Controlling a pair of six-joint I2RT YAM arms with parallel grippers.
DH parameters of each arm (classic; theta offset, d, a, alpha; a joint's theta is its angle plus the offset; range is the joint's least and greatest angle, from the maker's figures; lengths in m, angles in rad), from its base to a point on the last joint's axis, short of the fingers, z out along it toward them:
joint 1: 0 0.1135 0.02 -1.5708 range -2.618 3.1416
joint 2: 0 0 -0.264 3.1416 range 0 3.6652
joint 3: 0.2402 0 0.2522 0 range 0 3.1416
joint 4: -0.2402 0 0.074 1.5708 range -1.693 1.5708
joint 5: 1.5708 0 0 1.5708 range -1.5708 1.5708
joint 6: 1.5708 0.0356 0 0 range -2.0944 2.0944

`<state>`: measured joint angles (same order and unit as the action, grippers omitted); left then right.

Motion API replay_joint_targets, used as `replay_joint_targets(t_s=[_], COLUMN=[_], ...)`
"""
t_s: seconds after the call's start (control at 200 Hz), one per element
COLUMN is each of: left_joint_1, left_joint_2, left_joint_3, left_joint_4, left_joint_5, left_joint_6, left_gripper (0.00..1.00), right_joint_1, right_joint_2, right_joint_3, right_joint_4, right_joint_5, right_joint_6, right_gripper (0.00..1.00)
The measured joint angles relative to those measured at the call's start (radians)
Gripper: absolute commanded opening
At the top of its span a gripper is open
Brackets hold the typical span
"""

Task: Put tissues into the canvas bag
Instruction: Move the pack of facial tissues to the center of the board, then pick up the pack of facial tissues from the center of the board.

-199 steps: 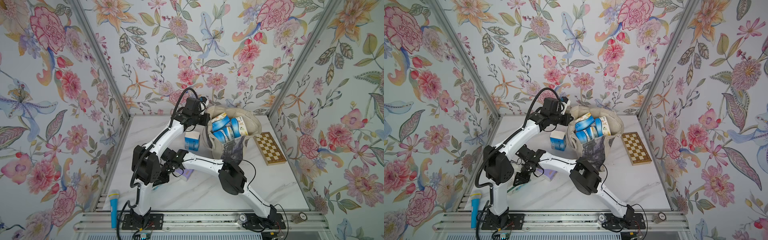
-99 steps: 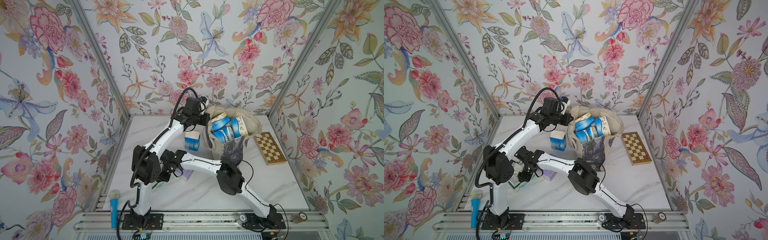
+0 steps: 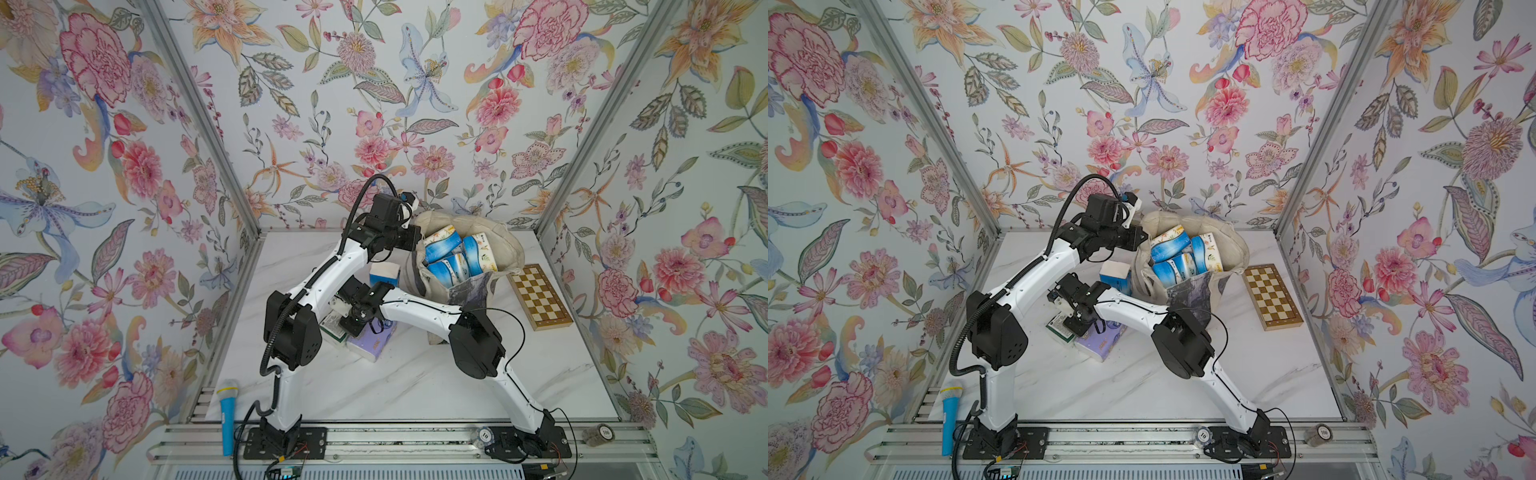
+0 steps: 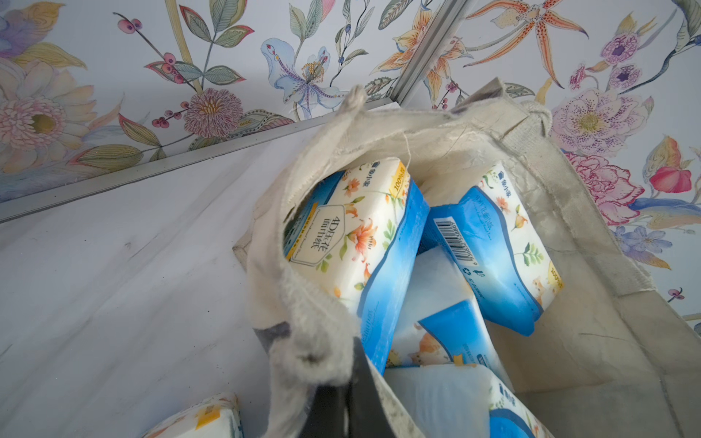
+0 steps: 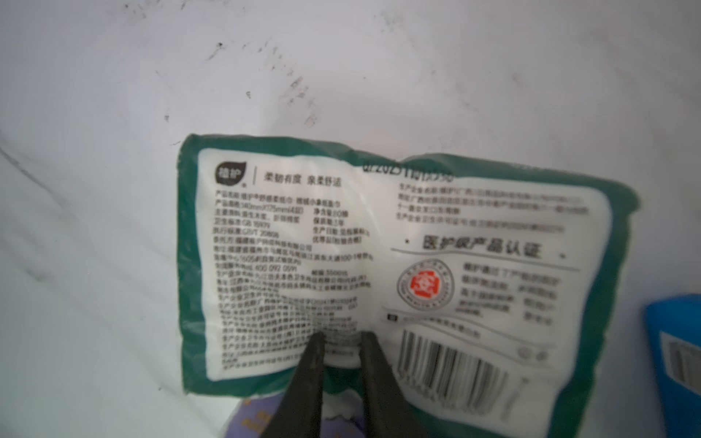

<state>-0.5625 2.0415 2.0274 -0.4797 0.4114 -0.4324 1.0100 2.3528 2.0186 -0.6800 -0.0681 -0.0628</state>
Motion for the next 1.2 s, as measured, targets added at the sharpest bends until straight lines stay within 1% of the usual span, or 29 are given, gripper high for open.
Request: replay_joint_targets(t_s=[0.115, 0.24, 0.29, 0.425, 0.521, 0.701, 0.831, 0.971, 1.121, 1.201], left_joint_1=[0.0, 0.0, 0.0, 0.0, 0.0, -0.001, -0.001, -0.001, -0.001, -0.001], left_joint_2=[0.0, 0.0, 0.0, 0.0, 0.0, 0.0, 0.0, 0.0, 0.0, 0.0], left_joint_3=[0.0, 0.0, 0.0, 0.0, 0.0, 0.0, 0.0, 0.0, 0.0, 0.0], left_joint_4=[0.0, 0.0, 0.0, 0.0, 0.0, 0.0, 0.0, 0.0, 0.0, 0.0], left_joint_5=[0.0, 0.0, 0.0, 0.0, 0.0, 0.0, 0.0, 0.0, 0.0, 0.0], left_joint_6=[0.003, 0.003, 0.003, 0.003, 0.003, 0.003, 0.003, 0.003, 0.006, 0.006], left_gripper=[0.0, 0.0, 0.0, 0.0, 0.0, 0.0, 0.0, 0.0, 0.0, 0.0], right_joint_1=[-0.008, -0.016, -0.018, -0.023, -0.022, -0.01, 0.012, 0.022, 0.008, -0.003], right_joint_2=[-0.008, -0.079, -0.124, -0.246, -0.295, -0.298, -0.296, -0.296, -0.302, -0.333], right_joint_3=[-0.012, -0.111, -0.165, -0.293, -0.335, -0.363, -0.364, -0.369, -0.449, -0.491], right_joint_4=[0.011, 0.031, 0.035, 0.053, 0.068, 0.083, 0.083, 0.071, 0.064, 0.064], right_joint_5=[0.032, 0.042, 0.041, 0.032, 0.022, -0.019, -0.064, -0.108, -0.138, -0.155], right_joint_6=[0.02, 0.054, 0.063, 0.117, 0.136, 0.137, 0.115, 0.095, 0.068, 0.053], right_gripper=[0.23, 0.46, 0.5, 0.49, 0.48, 0.46, 0.43, 0.42, 0.42, 0.42])
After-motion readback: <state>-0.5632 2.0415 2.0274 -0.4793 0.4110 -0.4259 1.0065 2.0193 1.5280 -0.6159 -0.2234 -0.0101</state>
